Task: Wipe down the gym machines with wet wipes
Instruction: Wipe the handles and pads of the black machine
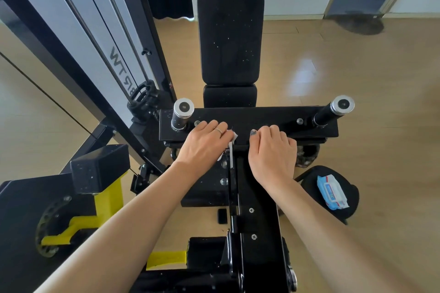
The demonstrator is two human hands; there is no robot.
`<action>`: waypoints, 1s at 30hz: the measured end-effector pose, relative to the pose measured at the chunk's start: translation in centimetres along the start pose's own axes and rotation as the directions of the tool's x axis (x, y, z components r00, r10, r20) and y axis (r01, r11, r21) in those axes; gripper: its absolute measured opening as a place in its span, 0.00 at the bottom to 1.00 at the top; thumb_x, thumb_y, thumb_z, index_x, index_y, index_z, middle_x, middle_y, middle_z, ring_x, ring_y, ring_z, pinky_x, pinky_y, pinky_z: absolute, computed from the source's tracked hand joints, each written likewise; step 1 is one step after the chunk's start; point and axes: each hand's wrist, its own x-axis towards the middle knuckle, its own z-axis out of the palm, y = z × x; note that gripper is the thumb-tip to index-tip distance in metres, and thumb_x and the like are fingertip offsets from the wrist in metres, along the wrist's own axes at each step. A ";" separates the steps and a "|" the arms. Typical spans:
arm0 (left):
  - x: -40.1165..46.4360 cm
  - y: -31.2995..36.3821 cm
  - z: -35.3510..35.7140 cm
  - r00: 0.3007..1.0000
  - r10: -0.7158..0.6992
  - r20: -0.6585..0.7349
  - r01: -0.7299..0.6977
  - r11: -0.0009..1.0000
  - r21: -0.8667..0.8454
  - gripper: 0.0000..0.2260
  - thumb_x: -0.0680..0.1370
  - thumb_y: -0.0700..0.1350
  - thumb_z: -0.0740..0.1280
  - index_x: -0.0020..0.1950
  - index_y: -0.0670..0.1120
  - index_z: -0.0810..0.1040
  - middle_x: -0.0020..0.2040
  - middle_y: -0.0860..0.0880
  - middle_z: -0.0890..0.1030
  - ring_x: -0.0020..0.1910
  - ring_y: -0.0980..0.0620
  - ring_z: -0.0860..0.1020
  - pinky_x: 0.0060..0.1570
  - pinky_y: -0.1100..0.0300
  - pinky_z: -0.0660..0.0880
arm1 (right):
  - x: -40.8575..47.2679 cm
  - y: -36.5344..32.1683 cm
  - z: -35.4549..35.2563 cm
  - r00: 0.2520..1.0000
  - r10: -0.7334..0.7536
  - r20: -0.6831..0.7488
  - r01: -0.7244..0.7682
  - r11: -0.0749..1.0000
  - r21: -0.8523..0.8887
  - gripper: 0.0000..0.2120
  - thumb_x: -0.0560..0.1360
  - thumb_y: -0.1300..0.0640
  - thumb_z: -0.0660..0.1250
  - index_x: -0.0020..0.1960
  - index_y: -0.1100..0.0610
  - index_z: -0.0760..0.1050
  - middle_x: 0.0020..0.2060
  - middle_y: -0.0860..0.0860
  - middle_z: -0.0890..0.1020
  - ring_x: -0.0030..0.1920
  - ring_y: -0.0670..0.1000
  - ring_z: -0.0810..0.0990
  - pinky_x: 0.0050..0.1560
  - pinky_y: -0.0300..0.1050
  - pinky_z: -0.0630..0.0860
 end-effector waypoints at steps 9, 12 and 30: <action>-5.4 -4.3 -0.7 0.993 -0.110 0.051 0.108 0.993 0.039 0.15 0.66 0.29 0.74 0.50 0.41 0.78 0.47 0.44 0.80 0.45 0.44 0.81 0.45 0.53 0.80 | 0.0 0.2 0.2 1.000 -0.011 -0.028 0.011 1.000 -0.014 0.17 0.85 0.48 0.52 0.46 0.53 0.74 0.40 0.47 0.74 0.40 0.49 0.72 0.48 0.48 0.67; -5.1 -3.8 -1.4 0.982 -0.173 0.080 0.172 0.985 0.021 0.19 0.61 0.26 0.74 0.47 0.41 0.76 0.43 0.45 0.77 0.34 0.47 0.80 0.29 0.54 0.76 | 0.0 -0.1 0.3 0.999 0.002 -0.040 -0.004 1.000 -0.031 0.18 0.85 0.47 0.52 0.45 0.53 0.74 0.40 0.47 0.73 0.40 0.49 0.71 0.48 0.48 0.66; -9.3 -4.9 -1.9 0.548 -0.832 0.080 0.806 0.501 -0.316 0.02 0.81 0.41 0.65 0.52 0.45 0.73 0.49 0.51 0.75 0.41 0.50 0.75 0.35 0.63 0.67 | 0.0 0.1 0.3 0.995 -0.028 -0.093 0.028 1.000 -0.004 0.21 0.84 0.48 0.50 0.44 0.56 0.76 0.39 0.50 0.76 0.38 0.50 0.69 0.46 0.49 0.64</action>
